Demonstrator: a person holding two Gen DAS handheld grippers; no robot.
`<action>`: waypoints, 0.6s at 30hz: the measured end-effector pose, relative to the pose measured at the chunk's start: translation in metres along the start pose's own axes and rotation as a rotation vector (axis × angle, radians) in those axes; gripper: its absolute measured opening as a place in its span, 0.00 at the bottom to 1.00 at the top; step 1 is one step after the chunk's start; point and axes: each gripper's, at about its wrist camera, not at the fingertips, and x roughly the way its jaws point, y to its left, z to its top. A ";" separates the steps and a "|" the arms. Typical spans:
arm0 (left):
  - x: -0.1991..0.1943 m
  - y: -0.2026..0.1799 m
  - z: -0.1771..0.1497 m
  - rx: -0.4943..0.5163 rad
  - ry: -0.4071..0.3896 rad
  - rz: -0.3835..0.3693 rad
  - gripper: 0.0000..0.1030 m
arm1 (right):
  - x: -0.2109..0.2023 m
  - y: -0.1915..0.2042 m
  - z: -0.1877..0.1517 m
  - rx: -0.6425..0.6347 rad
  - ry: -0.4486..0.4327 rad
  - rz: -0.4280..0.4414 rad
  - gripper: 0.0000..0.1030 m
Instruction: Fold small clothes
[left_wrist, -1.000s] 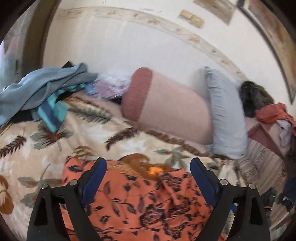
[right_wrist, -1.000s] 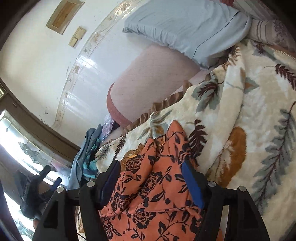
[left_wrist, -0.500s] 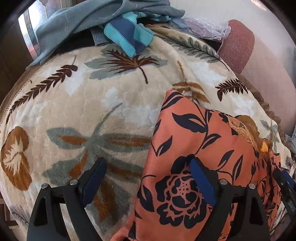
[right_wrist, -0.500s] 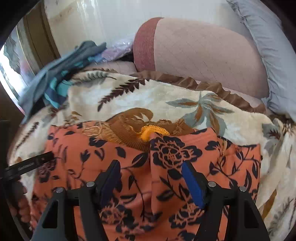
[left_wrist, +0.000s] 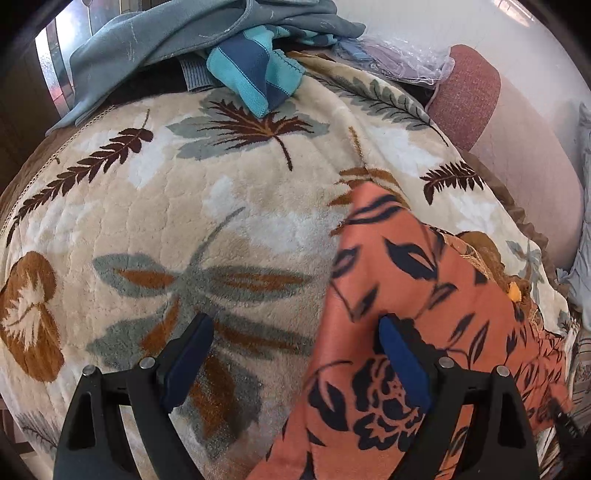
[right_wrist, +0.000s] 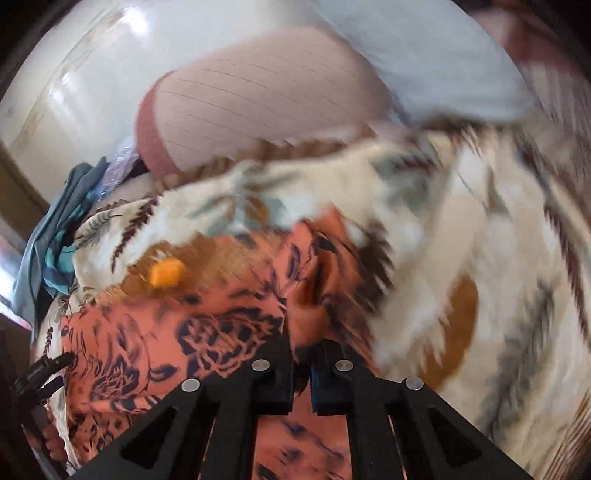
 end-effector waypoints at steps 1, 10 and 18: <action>-0.001 0.000 -0.001 0.002 -0.005 0.002 0.89 | 0.004 -0.015 -0.010 0.039 0.014 0.002 0.08; -0.018 -0.005 -0.016 0.105 -0.125 0.176 0.89 | -0.033 -0.079 -0.022 0.335 -0.187 0.199 0.58; 0.006 -0.023 -0.040 0.303 -0.151 0.271 0.91 | 0.041 -0.011 -0.035 -0.022 0.027 0.202 0.25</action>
